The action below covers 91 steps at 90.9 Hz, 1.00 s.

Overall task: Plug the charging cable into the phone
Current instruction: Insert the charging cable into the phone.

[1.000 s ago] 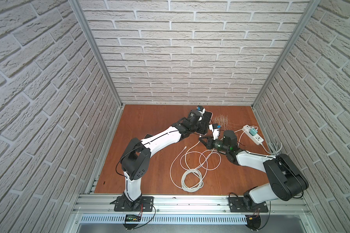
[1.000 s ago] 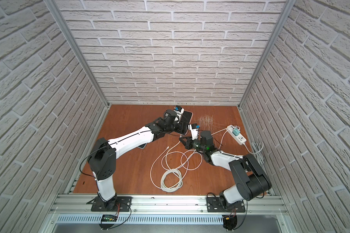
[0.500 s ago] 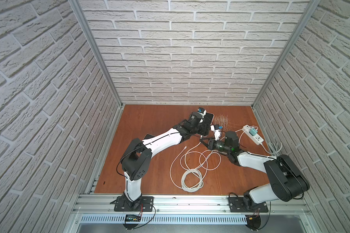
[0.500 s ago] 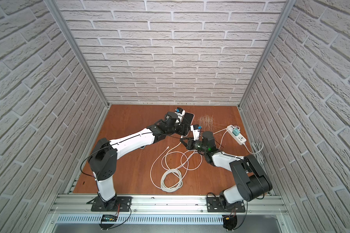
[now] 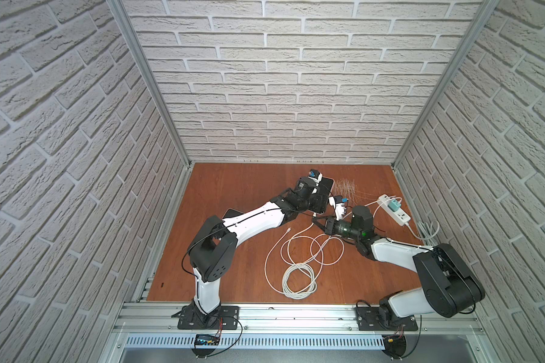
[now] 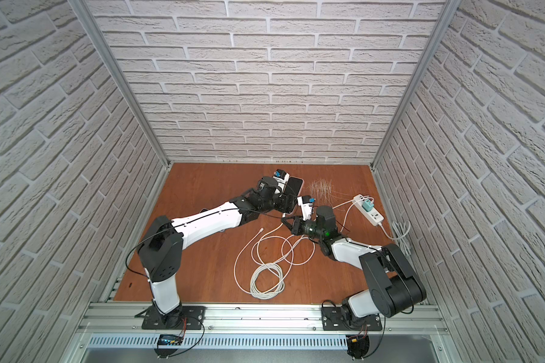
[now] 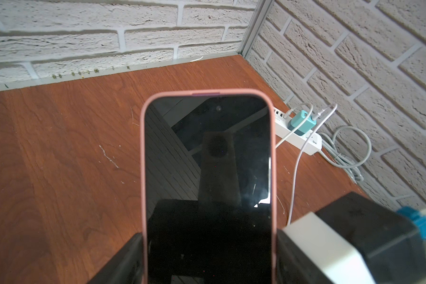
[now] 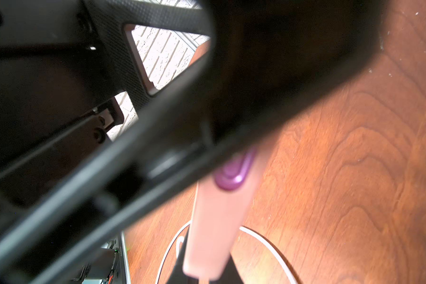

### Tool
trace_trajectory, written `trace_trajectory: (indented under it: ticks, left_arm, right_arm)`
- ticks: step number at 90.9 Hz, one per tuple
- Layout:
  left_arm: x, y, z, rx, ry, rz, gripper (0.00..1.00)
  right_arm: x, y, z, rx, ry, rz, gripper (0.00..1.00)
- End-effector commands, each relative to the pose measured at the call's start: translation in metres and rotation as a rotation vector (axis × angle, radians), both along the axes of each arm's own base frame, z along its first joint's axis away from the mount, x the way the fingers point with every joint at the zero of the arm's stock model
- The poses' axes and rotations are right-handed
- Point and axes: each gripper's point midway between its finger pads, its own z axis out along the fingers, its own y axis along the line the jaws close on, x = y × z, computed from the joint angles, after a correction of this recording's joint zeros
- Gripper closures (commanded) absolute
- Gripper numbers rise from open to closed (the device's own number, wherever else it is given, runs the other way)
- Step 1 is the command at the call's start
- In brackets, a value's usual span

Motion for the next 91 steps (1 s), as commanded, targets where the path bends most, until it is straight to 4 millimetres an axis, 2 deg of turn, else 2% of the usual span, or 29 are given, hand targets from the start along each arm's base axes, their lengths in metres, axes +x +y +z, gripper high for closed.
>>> trace_trajectory:
  ticks: [1, 17, 39, 57, 91]
  left_arm:
    - [-0.068, -0.021, -0.036, 0.077, 0.152, -0.206, 1.00]
    - [-0.067, -0.022, -0.032, 0.061, 0.141, -0.187, 1.00]
    - [-0.075, -0.031, -0.032, 0.075, 0.123, -0.199, 1.00]
    - [-0.079, -0.030, -0.041, 0.086, 0.142, -0.164, 1.00]
    - [-0.093, -0.040, -0.050, 0.071, 0.181, -0.192, 1.00]
  right_arm:
    - [0.032, -0.014, 0.066, 0.073, -0.255, -0.114, 0.97]
    - [0.032, -0.014, 0.064, 0.064, -0.250, -0.108, 0.97]
    - [0.034, -0.016, 0.064, 0.073, -0.247, -0.127, 0.97]
    - [0.037, -0.018, 0.063, 0.074, -0.243, -0.153, 0.97]
    - [0.041, -0.019, 0.064, 0.082, -0.240, -0.163, 0.97]
